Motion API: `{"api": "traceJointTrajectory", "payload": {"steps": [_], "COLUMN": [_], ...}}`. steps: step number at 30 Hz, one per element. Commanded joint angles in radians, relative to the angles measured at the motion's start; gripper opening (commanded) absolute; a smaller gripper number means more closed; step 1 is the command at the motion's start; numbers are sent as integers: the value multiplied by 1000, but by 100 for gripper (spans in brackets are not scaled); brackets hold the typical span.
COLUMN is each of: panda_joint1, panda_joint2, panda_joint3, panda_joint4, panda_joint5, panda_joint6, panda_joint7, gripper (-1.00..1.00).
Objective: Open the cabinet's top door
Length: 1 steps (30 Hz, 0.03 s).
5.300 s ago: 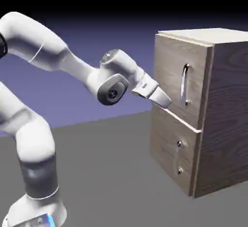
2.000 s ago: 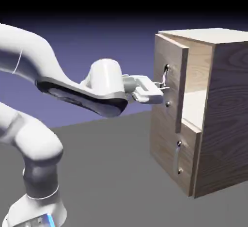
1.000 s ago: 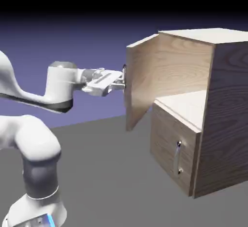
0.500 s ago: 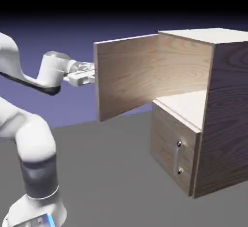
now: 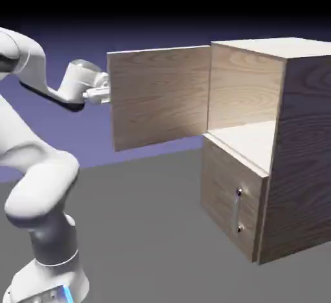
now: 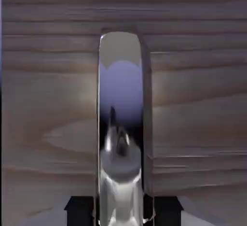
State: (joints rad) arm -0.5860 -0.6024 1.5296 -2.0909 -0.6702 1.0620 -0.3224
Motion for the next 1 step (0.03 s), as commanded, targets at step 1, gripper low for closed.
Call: {"api": "traceJointTrajectory", "payload": {"steps": [1], "panda_joint1": [-36], "panda_joint2": [-12], "panda_joint3": [27], "panda_joint4": [24], "panda_joint5": [12], "panda_joint6": [-12], "panda_joint7": [-7], "gripper": [-100]}}
